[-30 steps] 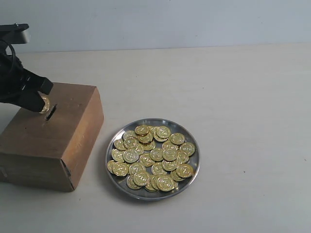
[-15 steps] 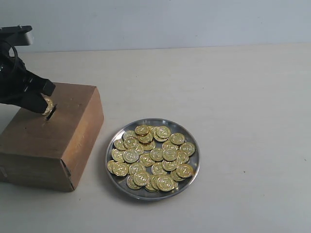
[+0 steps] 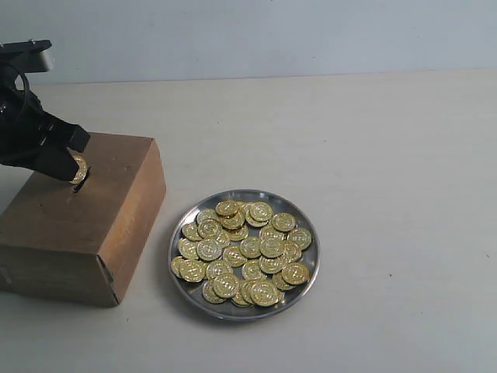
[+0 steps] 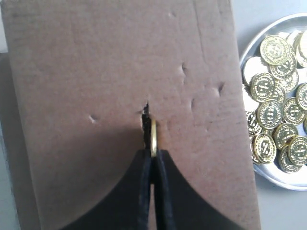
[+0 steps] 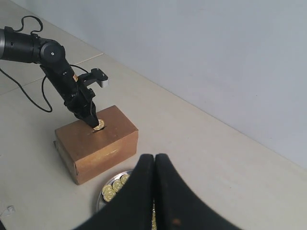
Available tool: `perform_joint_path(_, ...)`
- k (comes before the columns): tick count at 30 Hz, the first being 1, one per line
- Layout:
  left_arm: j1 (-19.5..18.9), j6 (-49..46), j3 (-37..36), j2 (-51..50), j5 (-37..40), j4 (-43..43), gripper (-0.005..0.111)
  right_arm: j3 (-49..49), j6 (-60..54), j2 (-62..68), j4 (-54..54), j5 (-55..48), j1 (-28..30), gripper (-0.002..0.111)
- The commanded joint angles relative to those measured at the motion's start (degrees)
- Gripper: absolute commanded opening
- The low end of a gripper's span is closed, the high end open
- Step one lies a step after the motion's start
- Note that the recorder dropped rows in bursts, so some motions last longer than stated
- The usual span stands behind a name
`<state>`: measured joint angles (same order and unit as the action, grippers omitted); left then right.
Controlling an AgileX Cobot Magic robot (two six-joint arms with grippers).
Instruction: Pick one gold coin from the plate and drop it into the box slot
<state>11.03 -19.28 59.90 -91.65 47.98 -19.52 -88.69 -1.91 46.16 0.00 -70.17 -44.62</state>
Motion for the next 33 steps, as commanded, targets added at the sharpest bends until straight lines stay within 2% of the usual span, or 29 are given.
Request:
perform_joint_path(1,0.37,-0.01,0.4,0.03,0.02,-0.19,0.0,-0.22,0.1,0.11,-0.35,0.21,0.31,0.0)
perform_joint_path(8,0.37,-0.24,0.4,0.03,0.24,0.53,0.0,-0.22,0.1,0.11,-0.35,0.21,0.31,0.0)
perform_joint_path(15,0.37,-0.24,0.4,0.03,0.32,0.77,0.028,-0.22,0.1,0.11,-0.35,0.21,0.31,0.0)
perform_joint_path(20,0.37,-0.24,0.4,0.03,0.32,0.54,0.031,-0.22,-0.04,0.11,0.0,0.21,0.31,0.0)
perform_joint_path(22,0.37,-0.24,0.4,0.17,0.22,0.41,0.028,-0.22,-0.45,0.11,-0.57,0.21,0.31,0.0)
perform_joint_path(24,0.37,-0.12,0.4,0.95,-0.21,0.09,0.015,-0.22,-0.54,0.11,-1.86,0.21,0.31,0.0)
perform_joint_path(25,0.37,0.04,0.4,2.04,-1.01,-0.31,0.002,-0.22,-0.7,0.11,-2.71,0.21,0.31,0.0)
perform_joint_path(30,0.37,-1.6,-0.48,11.33,-6.6,-5.72,0.0,0.22,-0.94,-1.58,-5.13,0.21,0.31,0.0)
perform_joint_path(33,0.37,-6.27,-4.07,21.57,-11.37,-11.39,0.0,3.82,0.53,-5.12,-5.13,0.98,0.31,0.0)
